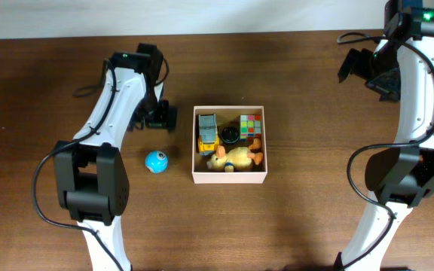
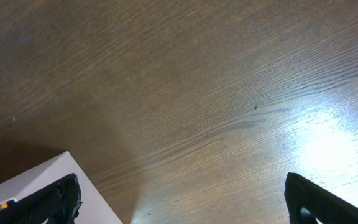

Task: Pack container
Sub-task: 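Lower the left gripper onto the blue ball and grasp it, then lift the blue ball and carry it right over the box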

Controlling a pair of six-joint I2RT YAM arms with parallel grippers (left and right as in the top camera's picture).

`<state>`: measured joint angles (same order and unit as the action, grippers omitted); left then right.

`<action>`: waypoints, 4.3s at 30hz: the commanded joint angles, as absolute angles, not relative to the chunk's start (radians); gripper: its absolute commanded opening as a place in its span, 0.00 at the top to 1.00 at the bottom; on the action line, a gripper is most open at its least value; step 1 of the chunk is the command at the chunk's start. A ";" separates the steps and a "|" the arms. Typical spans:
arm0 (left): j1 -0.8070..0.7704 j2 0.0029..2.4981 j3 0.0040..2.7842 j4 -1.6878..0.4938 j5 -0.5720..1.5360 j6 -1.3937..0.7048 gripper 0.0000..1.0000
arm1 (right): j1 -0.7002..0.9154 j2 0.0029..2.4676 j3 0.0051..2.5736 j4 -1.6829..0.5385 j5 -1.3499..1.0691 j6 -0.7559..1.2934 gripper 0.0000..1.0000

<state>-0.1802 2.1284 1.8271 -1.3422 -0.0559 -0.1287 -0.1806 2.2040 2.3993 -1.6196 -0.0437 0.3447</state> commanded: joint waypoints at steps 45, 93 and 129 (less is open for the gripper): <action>-0.176 2.131 1.630 -1.221 0.041 -0.152 0.43 | -0.177 2.162 2.418 -1.619 -0.045 0.356 0.01; -0.529 2.132 1.857 -1.431 0.123 0.422 0.42 | -0.177 2.163 2.418 -1.619 -0.045 0.356 0.01; -0.506 2.131 2.589 -1.623 -0.142 0.205 0.06 | -0.177 2.163 2.418 -1.619 -0.045 0.357 0.01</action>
<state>-0.5335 2.1323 2.4767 -1.5894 0.0803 0.3416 -0.1806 2.2040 2.3993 -1.6199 -0.0433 0.3447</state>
